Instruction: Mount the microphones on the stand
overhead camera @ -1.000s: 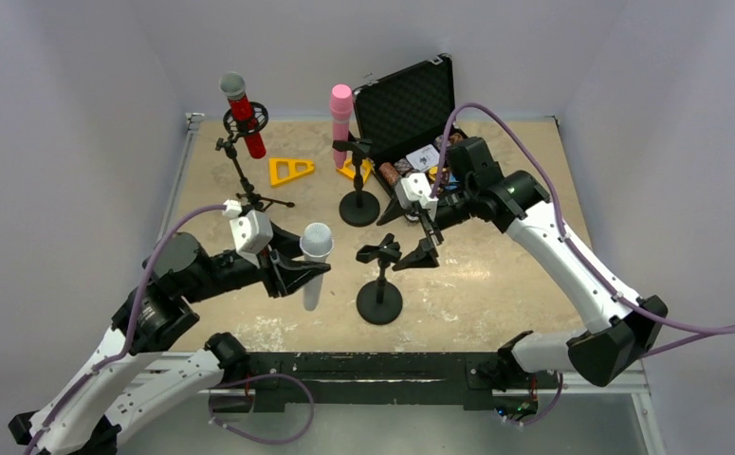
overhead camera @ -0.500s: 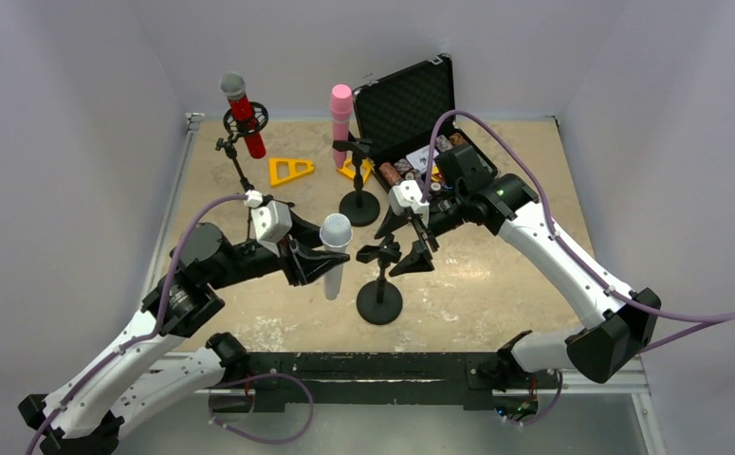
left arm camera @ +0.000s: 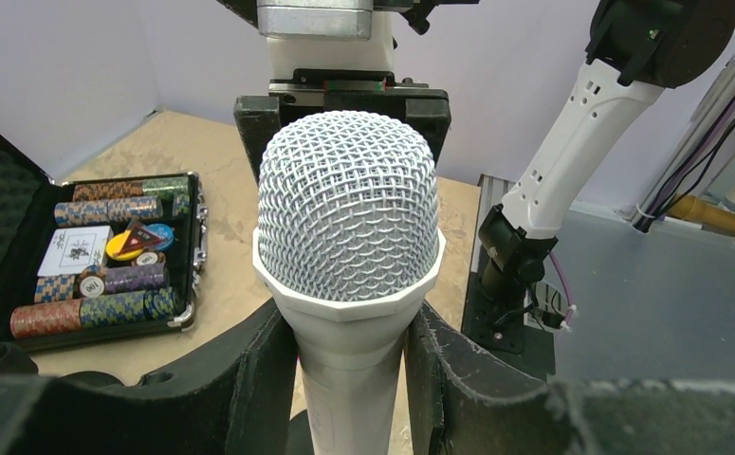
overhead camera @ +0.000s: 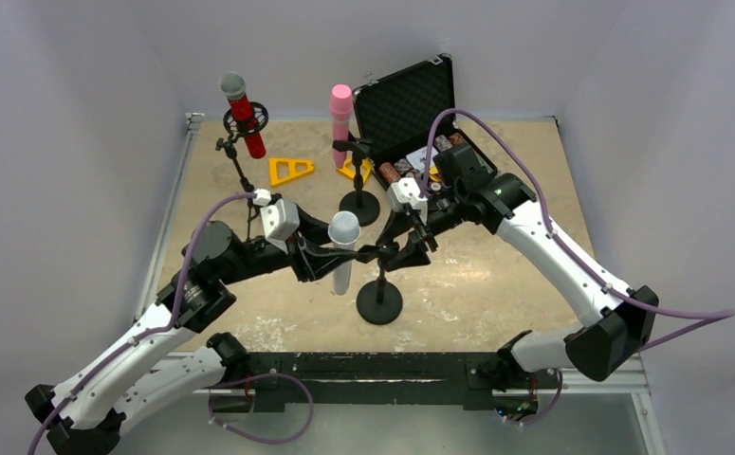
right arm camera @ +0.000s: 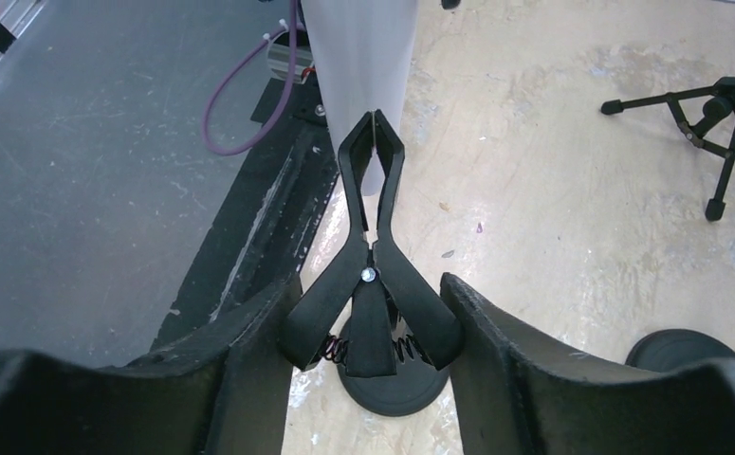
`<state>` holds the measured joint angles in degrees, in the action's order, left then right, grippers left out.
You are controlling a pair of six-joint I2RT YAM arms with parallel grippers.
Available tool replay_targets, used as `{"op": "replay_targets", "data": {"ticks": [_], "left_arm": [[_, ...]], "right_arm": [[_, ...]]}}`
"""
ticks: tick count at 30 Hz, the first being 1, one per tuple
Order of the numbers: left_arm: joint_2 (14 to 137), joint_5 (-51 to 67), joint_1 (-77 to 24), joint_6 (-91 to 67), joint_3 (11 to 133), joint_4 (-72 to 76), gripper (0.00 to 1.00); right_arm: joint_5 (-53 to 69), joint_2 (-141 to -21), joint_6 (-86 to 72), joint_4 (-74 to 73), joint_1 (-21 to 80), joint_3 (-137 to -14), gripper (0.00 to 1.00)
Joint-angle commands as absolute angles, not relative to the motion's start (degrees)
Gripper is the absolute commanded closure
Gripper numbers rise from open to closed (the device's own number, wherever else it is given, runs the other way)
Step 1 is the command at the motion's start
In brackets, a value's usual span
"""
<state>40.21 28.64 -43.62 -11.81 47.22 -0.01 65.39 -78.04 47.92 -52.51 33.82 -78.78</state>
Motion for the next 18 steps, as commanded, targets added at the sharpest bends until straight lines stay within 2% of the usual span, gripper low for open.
{"op": "replay_targets", "data": {"ticks": [1, 5, 8, 12, 18], "left_arm": [[40.62, 29.97, -43.42, -11.19, 47.71, 5.62, 1.00], [40.98, 30.51, -43.42, -11.09, 47.51, 6.54, 1.00], [41.25, 30.57, -43.45, -11.68, 47.22, 7.65, 1.00], [42.46, 31.42, -43.51, -13.13, 47.07, 10.44, 1.00], [45.90, 33.42, -43.84, -16.55, 45.47, 16.82, 1.00]], "right_arm": [[66.57, -76.47, 45.97, -50.12, 34.15, -78.33, 0.51], [67.08, -76.64, 46.01, -50.37, 34.19, -78.49, 0.81], [67.70, -76.02, 46.35, -50.67, 34.19, -78.16, 0.93], [68.67, -75.29, 44.38, -49.05, 34.13, -76.99, 0.97], [69.87, -74.57, 39.23, -46.43, 34.14, -76.08, 0.98]]}}
